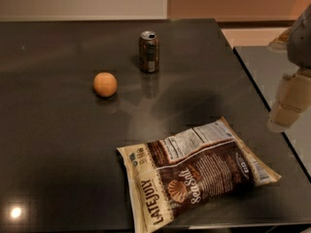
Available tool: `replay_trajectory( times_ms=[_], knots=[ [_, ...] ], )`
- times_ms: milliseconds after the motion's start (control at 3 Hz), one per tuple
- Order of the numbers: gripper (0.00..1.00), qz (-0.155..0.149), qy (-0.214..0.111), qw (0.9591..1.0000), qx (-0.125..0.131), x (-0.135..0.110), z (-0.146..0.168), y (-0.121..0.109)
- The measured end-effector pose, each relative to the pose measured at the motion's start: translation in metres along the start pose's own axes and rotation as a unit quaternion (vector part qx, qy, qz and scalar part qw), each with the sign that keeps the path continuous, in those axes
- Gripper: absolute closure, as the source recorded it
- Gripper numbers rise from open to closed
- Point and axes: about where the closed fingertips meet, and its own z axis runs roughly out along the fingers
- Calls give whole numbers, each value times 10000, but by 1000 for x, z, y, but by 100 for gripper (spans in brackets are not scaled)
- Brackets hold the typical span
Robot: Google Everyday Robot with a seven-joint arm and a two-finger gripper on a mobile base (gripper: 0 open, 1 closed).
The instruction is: Move brown chip bag near orange can
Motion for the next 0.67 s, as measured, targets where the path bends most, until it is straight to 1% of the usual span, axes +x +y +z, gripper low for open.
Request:
replay_trajectory(
  times_ms=[333, 667],
  knots=[
    [0, 0, 0, 10000, 0, 0, 0, 0],
    [0, -72, -84, 9999, -29, -5, 0, 3]
  ],
)
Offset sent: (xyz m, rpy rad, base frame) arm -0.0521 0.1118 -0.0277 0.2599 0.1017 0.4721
